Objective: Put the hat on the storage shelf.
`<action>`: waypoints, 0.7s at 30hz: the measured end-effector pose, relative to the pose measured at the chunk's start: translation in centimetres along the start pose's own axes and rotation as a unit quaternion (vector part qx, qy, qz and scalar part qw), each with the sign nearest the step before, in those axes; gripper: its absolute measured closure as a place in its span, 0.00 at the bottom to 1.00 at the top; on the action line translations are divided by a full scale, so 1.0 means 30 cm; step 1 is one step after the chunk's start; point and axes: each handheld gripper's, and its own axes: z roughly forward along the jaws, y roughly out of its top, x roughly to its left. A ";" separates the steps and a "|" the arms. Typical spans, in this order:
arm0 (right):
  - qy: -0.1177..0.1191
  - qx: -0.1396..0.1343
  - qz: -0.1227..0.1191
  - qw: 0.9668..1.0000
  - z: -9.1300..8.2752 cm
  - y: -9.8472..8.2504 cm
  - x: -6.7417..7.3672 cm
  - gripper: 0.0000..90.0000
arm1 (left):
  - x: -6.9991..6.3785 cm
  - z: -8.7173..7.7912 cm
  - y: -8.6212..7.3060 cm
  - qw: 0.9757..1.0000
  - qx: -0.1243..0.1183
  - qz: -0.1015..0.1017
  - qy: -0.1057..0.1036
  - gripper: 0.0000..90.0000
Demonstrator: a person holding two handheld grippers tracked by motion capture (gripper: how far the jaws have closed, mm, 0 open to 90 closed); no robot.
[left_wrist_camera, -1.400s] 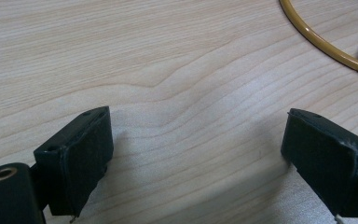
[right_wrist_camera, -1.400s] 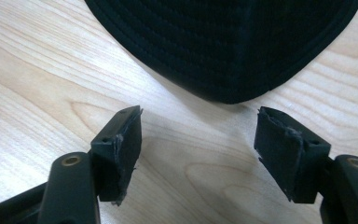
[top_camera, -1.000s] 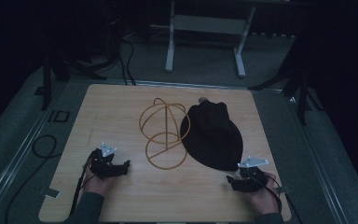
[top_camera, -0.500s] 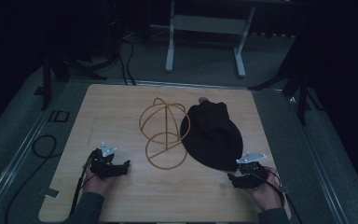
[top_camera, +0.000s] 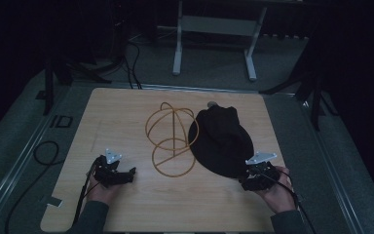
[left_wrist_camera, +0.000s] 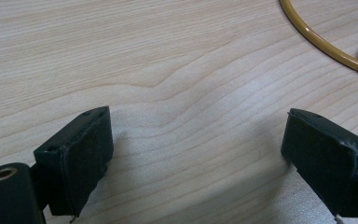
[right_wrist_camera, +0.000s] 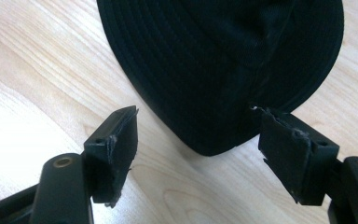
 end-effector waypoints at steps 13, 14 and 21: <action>0.007 0.002 -0.001 1.000 -0.008 0.066 -0.023 0.32 | 0.000 0.000 0.000 1.000 0.000 0.000 0.000 0.10; 0.007 0.002 -0.001 1.000 -0.008 0.066 -0.023 0.32 | 0.000 0.000 0.000 1.000 0.000 0.001 0.000 0.10; 0.007 0.010 0.010 1.000 0.003 0.084 -0.057 0.35 | 0.000 0.000 0.000 1.000 0.000 0.000 0.000 0.10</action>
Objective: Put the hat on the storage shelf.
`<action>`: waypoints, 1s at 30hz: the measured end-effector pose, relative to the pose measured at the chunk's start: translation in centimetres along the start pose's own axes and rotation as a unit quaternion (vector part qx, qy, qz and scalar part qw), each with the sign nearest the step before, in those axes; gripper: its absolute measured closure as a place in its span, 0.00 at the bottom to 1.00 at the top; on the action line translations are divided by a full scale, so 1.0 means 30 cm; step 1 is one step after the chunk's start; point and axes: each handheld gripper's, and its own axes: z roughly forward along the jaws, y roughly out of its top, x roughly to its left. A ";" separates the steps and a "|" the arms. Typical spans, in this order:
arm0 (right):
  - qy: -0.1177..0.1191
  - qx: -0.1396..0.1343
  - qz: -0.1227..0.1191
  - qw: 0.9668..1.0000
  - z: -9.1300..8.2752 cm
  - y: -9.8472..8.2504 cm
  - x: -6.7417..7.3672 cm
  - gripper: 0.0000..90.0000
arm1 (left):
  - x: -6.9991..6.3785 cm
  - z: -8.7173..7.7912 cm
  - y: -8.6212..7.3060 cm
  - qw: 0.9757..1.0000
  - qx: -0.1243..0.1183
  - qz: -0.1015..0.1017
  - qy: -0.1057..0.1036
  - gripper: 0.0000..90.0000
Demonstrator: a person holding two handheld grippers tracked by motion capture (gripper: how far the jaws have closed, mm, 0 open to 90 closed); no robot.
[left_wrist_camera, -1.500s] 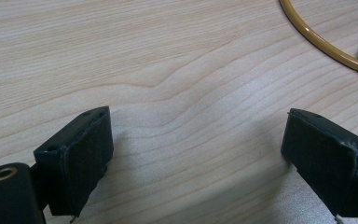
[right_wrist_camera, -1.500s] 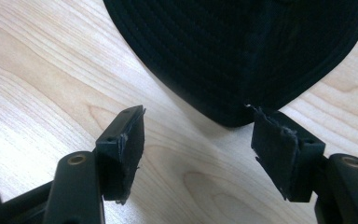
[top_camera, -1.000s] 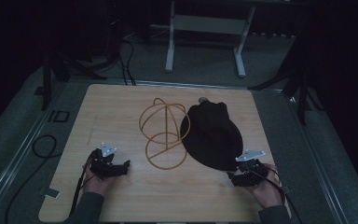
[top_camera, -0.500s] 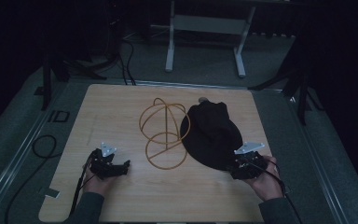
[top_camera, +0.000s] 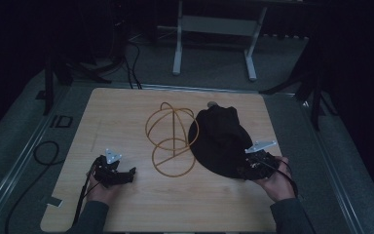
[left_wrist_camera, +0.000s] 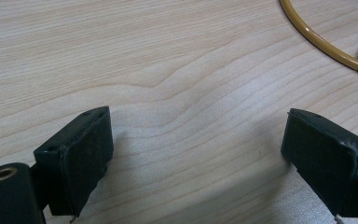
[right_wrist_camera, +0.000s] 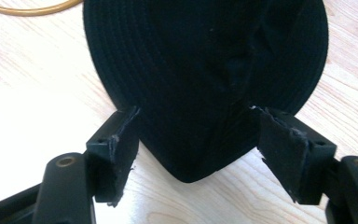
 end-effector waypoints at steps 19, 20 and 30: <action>0.009 0.019 0.003 1.000 0.018 0.070 -0.037 0.38 | 0.000 0.000 0.000 1.000 0.000 0.000 0.000 0.10; 0.008 0.019 0.001 1.000 0.020 0.074 -0.037 0.38 | 0.000 0.000 0.000 1.000 0.000 0.000 0.000 0.11; 0.009 0.035 -0.002 0.999 0.032 0.108 -0.051 0.38 | -0.001 0.000 0.000 1.000 -0.001 -0.002 0.000 0.10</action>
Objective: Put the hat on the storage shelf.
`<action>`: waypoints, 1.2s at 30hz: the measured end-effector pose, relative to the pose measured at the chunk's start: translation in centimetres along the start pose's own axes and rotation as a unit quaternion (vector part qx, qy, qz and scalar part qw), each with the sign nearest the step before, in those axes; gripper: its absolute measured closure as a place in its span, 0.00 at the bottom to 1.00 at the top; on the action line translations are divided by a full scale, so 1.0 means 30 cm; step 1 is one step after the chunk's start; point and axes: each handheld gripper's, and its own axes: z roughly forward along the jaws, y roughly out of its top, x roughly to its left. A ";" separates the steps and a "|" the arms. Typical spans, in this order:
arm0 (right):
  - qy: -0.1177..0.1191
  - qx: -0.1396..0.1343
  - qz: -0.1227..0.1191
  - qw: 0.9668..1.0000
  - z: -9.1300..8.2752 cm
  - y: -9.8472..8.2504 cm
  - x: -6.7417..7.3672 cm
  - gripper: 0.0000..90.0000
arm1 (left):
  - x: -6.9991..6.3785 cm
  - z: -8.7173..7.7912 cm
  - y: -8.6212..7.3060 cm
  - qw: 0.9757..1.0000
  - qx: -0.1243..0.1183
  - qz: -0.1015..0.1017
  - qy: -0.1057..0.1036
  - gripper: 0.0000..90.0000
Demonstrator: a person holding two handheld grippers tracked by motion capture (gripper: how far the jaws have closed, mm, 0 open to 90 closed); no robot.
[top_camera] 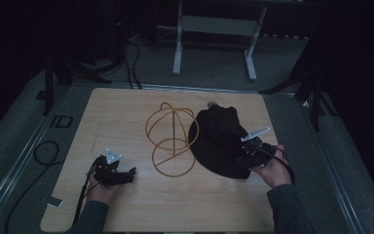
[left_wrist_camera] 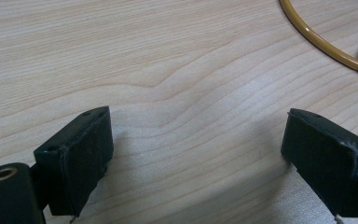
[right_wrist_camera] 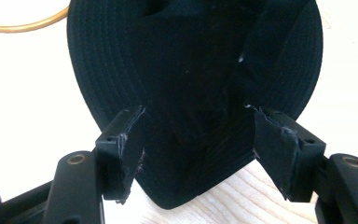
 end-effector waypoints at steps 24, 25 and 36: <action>0.001 0.042 -0.013 0.999 0.028 0.095 -0.020 0.37 | 0.000 0.000 0.000 1.000 0.000 0.001 0.000 0.10; 0.001 0.043 -0.013 0.999 0.031 0.099 -0.022 0.37 | 0.000 0.000 0.000 1.000 0.000 0.000 0.000 0.10; 0.013 0.056 -0.004 0.998 0.050 0.156 -0.035 0.35 | 0.000 0.000 0.000 1.000 0.000 0.001 0.000 0.10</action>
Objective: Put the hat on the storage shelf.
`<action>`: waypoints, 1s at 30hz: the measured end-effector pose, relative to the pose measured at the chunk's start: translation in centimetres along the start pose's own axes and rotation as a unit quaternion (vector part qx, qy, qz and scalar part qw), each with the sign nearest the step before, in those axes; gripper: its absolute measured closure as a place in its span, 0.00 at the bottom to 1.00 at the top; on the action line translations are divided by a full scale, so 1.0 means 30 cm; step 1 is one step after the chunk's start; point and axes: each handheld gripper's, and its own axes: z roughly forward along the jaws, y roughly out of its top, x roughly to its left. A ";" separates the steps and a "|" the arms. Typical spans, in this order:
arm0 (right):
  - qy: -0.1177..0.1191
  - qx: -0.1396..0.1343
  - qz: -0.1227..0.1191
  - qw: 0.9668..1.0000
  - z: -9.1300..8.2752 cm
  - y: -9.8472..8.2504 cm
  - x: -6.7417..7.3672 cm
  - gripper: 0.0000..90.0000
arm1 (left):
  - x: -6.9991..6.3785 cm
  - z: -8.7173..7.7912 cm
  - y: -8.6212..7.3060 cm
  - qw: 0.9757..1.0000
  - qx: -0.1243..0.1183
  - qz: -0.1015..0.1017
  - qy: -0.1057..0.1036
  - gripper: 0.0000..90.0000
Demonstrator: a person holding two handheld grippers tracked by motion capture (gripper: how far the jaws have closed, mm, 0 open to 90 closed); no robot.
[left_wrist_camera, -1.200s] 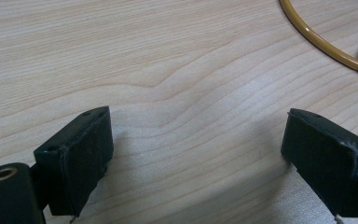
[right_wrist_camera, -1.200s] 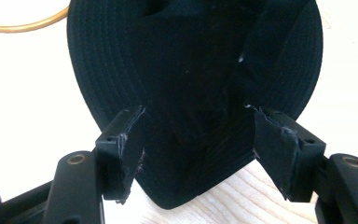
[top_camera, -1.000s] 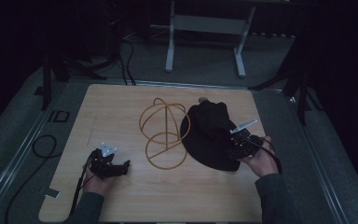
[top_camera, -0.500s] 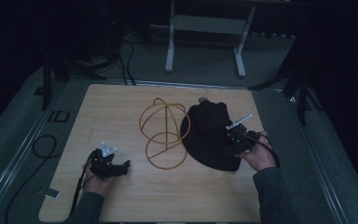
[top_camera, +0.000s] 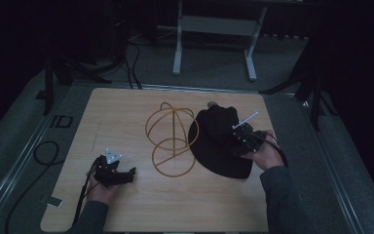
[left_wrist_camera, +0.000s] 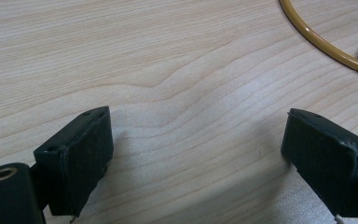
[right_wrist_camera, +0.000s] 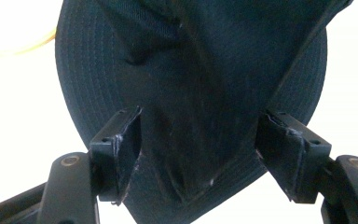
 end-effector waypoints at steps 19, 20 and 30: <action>0.011 0.048 0.027 0.998 0.071 0.069 -0.021 0.35 | 0.000 0.000 0.000 1.000 0.000 0.001 0.000 0.10; 0.017 0.051 0.027 0.998 0.075 0.069 -0.022 0.39 | 0.001 0.000 0.000 1.000 0.000 0.001 0.000 0.10; 0.053 0.048 0.033 0.997 0.066 0.061 -0.035 0.88 | 0.000 0.000 0.000 1.000 0.000 0.001 0.000 0.10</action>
